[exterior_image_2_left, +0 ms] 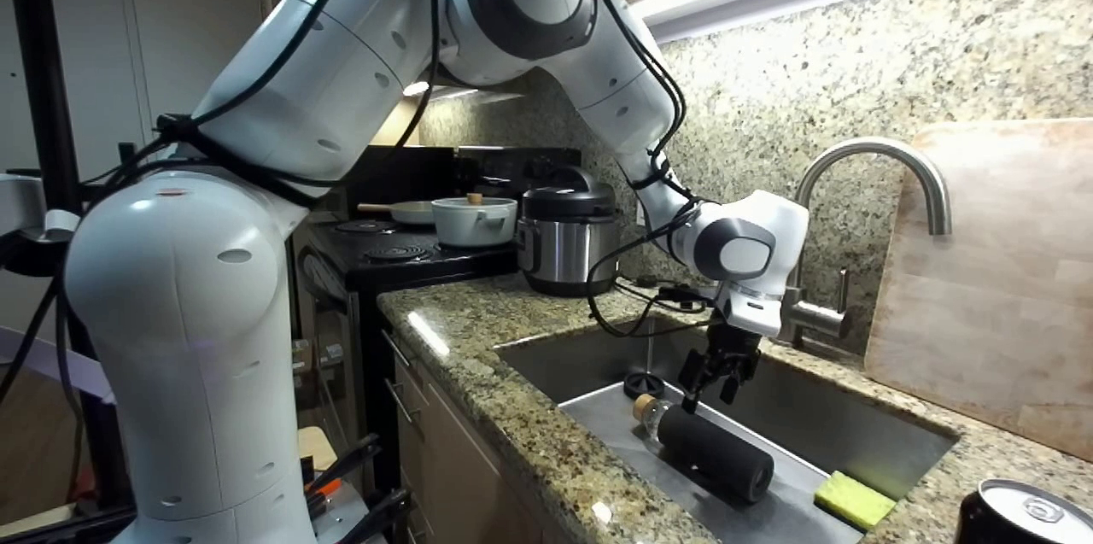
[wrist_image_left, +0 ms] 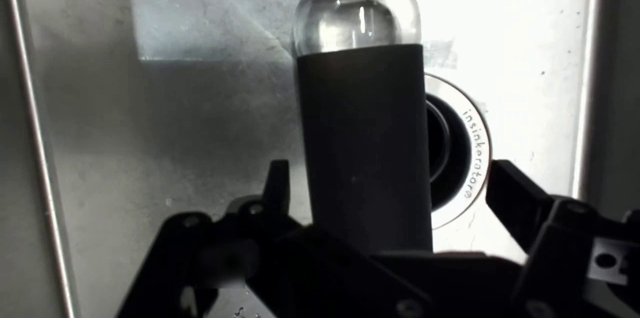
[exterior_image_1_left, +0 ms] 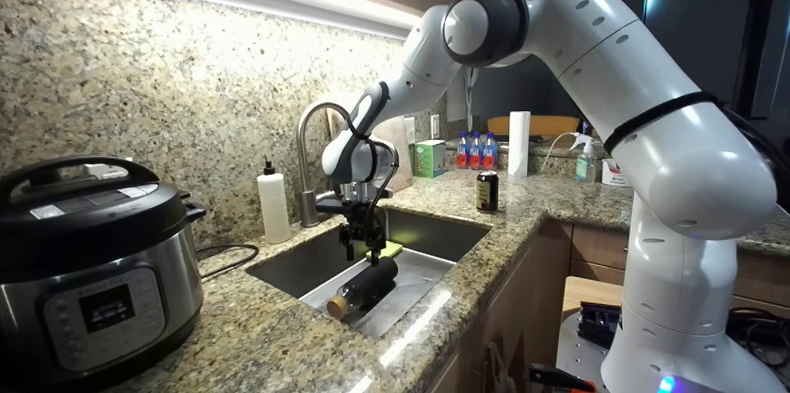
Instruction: Remove the bottle from the sink
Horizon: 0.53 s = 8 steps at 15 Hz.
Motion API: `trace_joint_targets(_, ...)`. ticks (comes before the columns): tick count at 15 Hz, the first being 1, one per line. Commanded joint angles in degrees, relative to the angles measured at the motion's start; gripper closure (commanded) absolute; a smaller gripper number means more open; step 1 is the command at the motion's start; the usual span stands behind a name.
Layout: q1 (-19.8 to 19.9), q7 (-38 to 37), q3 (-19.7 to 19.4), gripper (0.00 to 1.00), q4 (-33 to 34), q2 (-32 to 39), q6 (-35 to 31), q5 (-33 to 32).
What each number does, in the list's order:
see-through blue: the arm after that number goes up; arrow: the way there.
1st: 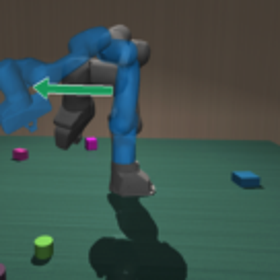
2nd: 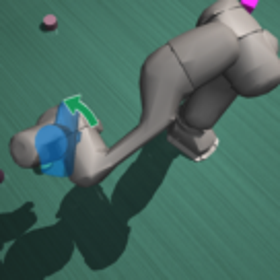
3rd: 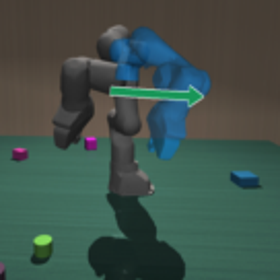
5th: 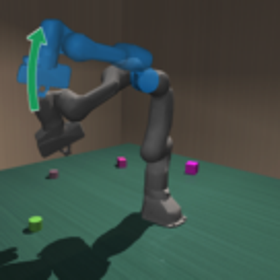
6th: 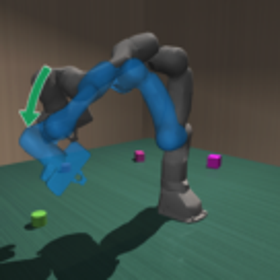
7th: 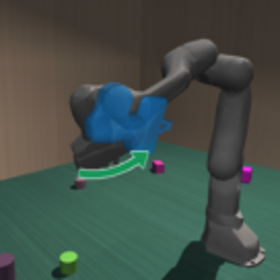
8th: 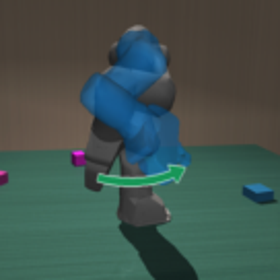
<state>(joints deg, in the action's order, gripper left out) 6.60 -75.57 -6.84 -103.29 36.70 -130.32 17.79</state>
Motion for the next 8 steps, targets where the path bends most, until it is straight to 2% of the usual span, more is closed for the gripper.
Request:
trace_joint_targets(1, 2.05, 2.4, 0.71, 0.0, 4.88, 4.34, 5.81, 1.87)
trace_joint_targets(4, 2.25, 1.6, 0.26, 0.0, 7.77, 7.38, 10.78, 1.24)
trace_joint_targets(8, 2.13, 1.03, 0.0, 0.0, 11.45, 11.35, 14.21, 0.97)
